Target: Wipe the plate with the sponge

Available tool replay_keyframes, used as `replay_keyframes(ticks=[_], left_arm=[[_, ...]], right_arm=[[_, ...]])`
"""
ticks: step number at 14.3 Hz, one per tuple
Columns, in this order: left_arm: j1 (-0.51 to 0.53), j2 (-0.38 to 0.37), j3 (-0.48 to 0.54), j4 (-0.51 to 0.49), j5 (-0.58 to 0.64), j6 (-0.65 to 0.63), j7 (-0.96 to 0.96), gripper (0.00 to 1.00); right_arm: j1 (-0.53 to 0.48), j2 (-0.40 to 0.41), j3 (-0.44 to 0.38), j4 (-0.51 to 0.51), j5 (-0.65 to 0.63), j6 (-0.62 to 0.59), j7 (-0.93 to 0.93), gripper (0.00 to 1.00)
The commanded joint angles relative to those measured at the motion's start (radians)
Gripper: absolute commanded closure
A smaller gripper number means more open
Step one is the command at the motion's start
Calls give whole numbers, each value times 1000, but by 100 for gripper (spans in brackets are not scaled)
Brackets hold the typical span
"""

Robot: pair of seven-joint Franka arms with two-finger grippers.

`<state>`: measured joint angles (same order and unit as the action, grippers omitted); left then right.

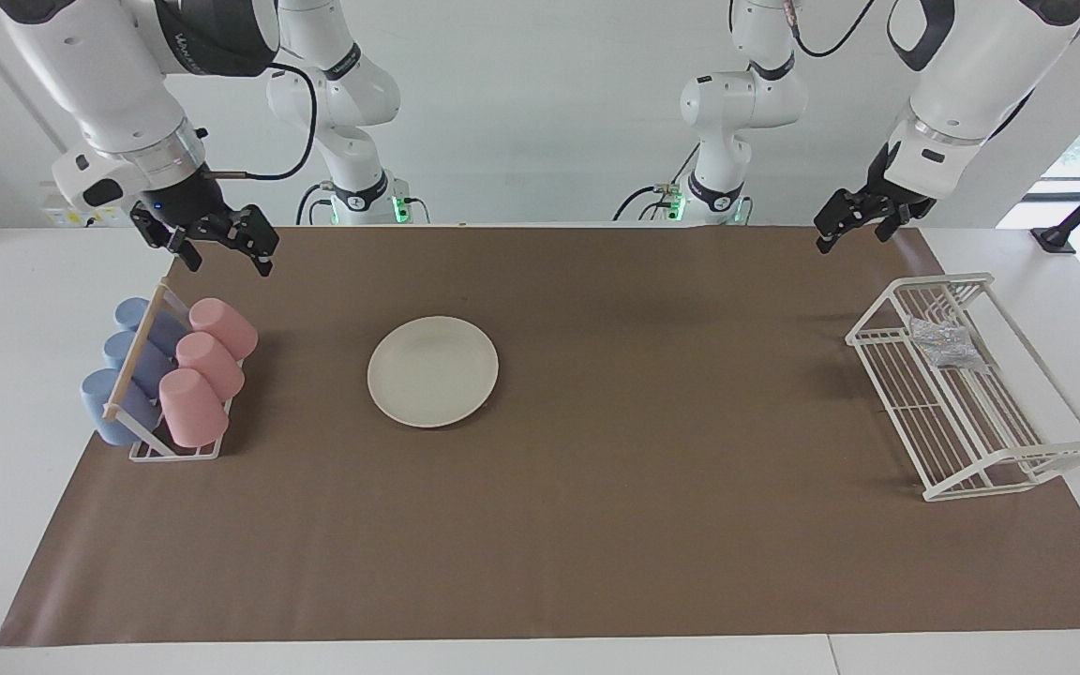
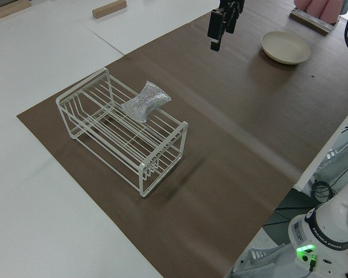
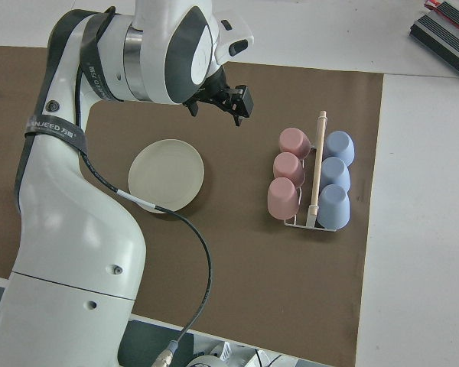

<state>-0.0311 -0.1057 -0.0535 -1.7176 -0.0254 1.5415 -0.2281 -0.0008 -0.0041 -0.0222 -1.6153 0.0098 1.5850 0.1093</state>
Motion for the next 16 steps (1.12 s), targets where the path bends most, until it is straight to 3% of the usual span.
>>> replay_keyframes(ticks=[1,12,16], left_arm=[[2,-14,1,-11,-11,13,6,0],[11,-25,3,-28,7,37,7,0],[-1,-6,1,-37,162,91,-2,0]], right_arm=[[2,-24,8,-31,-16,15,-16,0],[-2,-24,13,-29,-14,15,-11,0],[-1,-24,13,-29,-14,15,18,0]])
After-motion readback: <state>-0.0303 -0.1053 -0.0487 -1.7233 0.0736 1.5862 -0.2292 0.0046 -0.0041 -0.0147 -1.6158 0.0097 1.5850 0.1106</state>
